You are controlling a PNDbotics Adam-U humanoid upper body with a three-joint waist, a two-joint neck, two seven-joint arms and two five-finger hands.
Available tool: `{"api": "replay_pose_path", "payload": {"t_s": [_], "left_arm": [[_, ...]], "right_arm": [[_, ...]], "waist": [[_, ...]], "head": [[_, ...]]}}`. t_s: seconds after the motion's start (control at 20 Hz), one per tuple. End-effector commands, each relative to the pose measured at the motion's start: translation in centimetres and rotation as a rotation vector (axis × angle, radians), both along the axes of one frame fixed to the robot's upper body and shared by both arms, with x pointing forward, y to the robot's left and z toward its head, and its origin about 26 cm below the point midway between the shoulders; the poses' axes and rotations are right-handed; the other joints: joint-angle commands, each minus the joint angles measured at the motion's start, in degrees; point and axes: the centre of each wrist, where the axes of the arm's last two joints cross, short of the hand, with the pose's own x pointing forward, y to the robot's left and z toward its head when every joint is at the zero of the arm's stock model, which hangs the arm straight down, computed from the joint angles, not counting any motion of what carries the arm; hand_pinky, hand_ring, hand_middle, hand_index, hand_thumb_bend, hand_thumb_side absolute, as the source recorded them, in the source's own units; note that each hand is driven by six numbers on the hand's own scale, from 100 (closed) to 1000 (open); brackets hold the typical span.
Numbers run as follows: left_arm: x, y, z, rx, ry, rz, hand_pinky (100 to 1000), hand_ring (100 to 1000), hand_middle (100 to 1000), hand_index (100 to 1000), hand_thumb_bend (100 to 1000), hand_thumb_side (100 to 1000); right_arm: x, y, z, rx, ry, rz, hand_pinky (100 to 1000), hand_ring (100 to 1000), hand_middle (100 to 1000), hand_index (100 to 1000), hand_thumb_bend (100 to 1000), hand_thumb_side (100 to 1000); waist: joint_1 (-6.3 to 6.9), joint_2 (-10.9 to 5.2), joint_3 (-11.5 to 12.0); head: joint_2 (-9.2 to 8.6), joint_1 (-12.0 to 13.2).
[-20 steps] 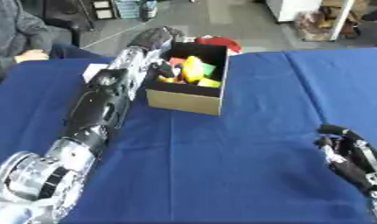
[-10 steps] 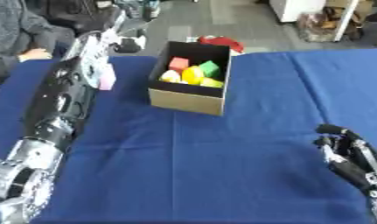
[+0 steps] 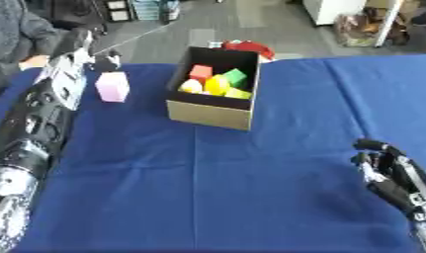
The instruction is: Pick up objects on the table and place them in the box.
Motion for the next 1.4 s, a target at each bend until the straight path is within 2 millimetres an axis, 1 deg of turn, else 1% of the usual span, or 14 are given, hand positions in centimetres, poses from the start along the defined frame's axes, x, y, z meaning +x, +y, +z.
{"api": "replay_pose_path", "payload": {"t_s": [0.05,0.1,0.25,0.35,0.45,0.5,0.75,0.95,1.15,1.4], "left_arm": [[0.5,1.4,2.5,0.142,-0.01,-0.021,839,808,843,951,373,227],[0.6,1.5,3.0,0.172,-0.007,-0.031,843,811,847,953,400,238],[0.7,1.6,4.1,0.218,0.013,-0.019,840,808,846,954,393,245],[0.8,1.6,4.5,0.223,0.028,0.01,835,803,841,953,384,249],[0.9,1.5,4.9,0.221,0.033,0.04,831,799,838,951,384,250],[0.9,1.5,5.0,0.223,0.037,0.051,833,801,840,952,398,258],[1.0,1.3,5.5,0.241,0.055,0.08,835,803,848,954,419,273],[1.1,1.4,6.5,0.255,0.048,0.115,831,799,846,954,417,276],[1.1,1.5,7.3,0.263,-0.006,0.172,828,799,847,955,405,260],[1.1,1.4,7.4,0.269,-0.063,0.218,840,814,853,956,388,255]], "right_arm": [[0.5,-0.2,0.9,-0.01,-0.031,0.003,767,678,745,807,100,272],[0.6,-0.2,0.9,-0.009,-0.031,0.002,767,678,745,807,100,268],[0.8,-0.2,1.1,-0.008,-0.039,0.0,767,678,745,807,100,265],[1.0,-0.2,1.2,-0.007,-0.044,0.003,767,678,745,807,100,256],[1.2,-0.1,1.5,-0.006,-0.053,0.006,767,678,745,807,100,253],[1.4,0.0,1.6,-0.005,-0.058,0.007,767,678,745,806,100,251],[1.9,0.0,2.2,-0.004,-0.076,0.009,766,677,745,806,100,237],[2.3,0.0,2.7,-0.006,-0.087,0.009,766,677,745,806,100,225],[2.5,-0.1,3.0,-0.008,-0.093,0.006,766,676,745,806,100,219],[2.7,-0.2,3.3,-0.008,-0.098,0.005,766,676,745,806,100,214]], "waist": [[-1.24,0.68,-0.16],[-1.44,0.91,-0.22],[-1.92,1.65,-0.29],[-2.24,2.31,-0.39],[-2.62,3.1,-0.55],[-2.8,3.49,-0.67],[-3.55,5.47,-1.45],[-3.68,6.98,-1.86],[-3.59,8.05,-2.06],[-3.51,8.94,-2.28]], "head": [[0.21,0.65],[0.21,1.14],[-0.02,3.62],[-0.65,4.86],[-1.47,5.5],[-1.84,5.73],[-3.45,6.25],[-4.41,6.42],[-4.86,6.35],[-5.38,6.23]]}}
